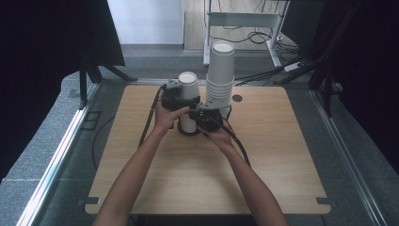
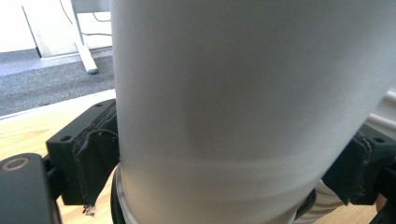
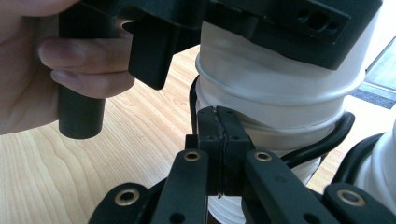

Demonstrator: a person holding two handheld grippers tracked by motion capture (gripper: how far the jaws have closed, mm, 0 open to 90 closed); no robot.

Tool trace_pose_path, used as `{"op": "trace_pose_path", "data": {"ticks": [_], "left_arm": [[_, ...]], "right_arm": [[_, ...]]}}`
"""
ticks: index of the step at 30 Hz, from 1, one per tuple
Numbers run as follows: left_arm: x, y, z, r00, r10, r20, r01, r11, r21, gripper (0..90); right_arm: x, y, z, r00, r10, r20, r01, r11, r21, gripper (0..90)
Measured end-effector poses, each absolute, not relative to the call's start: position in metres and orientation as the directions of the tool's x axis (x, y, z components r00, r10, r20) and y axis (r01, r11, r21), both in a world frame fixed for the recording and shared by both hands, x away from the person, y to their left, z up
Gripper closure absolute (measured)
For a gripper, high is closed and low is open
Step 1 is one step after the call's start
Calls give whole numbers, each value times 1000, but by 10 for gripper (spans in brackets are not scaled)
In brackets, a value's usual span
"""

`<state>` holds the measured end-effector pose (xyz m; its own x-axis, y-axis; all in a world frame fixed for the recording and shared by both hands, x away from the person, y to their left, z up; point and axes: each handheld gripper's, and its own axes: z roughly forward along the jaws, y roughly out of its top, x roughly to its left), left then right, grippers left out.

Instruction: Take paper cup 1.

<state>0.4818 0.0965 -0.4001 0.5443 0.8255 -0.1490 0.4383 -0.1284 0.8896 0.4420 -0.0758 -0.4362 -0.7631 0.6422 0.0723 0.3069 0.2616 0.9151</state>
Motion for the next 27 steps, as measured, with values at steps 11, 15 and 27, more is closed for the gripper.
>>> {"op": "trace_pose_path", "data": {"ticks": [11,15,27], "left_arm": [[479,100,-387,547,822,-158,398,-89,913,121],[478,102,-377,552,814,-180,389,-61,919,124],[466,109,-332,569,807,-159,296,-20,955,127]], "right_arm": [[442,-75,-437,-765,639,76,310,263,914,894],[442,-75,-437,-764,640,77,312,262,913,894],[442,-76,-437,-763,642,72,309,265,913,893]]}}
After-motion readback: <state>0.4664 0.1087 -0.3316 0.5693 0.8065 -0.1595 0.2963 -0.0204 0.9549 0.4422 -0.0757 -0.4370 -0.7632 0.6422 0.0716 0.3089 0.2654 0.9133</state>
